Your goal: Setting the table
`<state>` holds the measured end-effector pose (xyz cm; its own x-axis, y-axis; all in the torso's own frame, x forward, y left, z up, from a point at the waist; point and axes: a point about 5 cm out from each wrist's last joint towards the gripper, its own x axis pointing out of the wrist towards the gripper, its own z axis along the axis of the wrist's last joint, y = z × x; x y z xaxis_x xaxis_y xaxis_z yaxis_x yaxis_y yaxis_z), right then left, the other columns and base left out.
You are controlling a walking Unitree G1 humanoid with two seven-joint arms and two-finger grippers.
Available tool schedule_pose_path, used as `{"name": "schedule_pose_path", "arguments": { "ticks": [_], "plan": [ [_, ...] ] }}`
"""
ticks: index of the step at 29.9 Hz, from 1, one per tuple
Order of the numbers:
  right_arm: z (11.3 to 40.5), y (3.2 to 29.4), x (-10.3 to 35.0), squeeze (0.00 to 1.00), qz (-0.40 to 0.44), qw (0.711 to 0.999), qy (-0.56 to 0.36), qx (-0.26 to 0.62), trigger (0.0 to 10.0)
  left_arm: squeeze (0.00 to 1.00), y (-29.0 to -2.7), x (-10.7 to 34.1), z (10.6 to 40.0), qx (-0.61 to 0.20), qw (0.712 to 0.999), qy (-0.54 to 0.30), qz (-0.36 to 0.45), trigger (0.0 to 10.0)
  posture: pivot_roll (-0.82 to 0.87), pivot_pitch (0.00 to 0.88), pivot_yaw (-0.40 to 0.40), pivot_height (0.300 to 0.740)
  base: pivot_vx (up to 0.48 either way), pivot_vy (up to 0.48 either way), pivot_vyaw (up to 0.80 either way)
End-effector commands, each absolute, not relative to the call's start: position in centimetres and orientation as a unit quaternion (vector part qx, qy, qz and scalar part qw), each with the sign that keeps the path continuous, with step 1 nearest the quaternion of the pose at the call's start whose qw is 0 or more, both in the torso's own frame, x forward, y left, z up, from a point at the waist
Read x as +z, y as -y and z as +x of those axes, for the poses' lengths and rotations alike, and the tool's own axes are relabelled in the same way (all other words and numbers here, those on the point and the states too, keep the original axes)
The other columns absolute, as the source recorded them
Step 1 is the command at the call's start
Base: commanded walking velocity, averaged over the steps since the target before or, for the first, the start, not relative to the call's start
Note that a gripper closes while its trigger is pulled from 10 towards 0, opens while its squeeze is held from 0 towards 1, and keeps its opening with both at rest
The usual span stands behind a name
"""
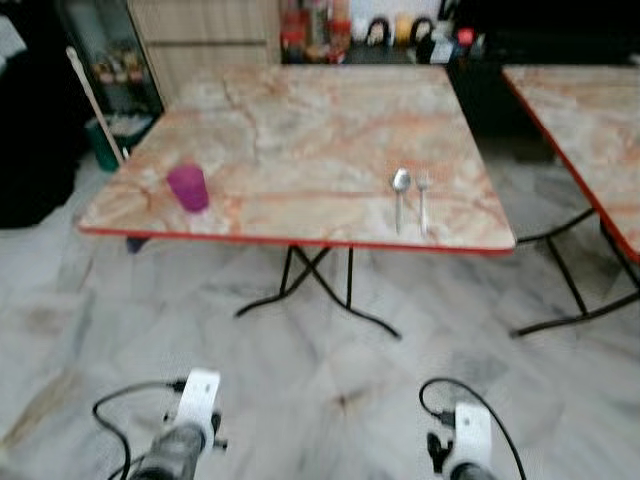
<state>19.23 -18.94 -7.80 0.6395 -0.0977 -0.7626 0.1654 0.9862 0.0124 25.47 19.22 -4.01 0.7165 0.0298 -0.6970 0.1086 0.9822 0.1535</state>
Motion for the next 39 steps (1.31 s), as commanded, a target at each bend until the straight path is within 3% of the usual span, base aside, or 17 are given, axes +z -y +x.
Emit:
{"name": "schedule_pose_path", "arguments": {
  "ticks": [1,13,39],
  "plan": [
    [19.6,18.2,-7.7,0.0,0.048,0.907,-0.413,-0.068,10.0,0.0,-20.1,-4.6,24.5,-0.017,0.914,-0.392,0.1,10.0,0.03,0.114,-0.003,0.74,0.0,0.0,0.0],
    [19.6,18.2,-7.7,0.0,0.051,0.907,-0.411,-0.073,10.0,0.0,-19.7,-4.4,24.8,-0.022,0.92,-0.38,0.091,10.0,0.04,0.134,-0.004,0.74,0.0,0.0,0.0],
    [19.1,18.6,-7.9,0.0,0.047,0.905,-0.416,-0.076,10.0,0.0,-18.8,-5.1,24.0,-0.04,0.914,-0.391,0.096,10.0,0.03,0.144,-0.018,0.74,0.352,0.0,0.0]
  ]
}}
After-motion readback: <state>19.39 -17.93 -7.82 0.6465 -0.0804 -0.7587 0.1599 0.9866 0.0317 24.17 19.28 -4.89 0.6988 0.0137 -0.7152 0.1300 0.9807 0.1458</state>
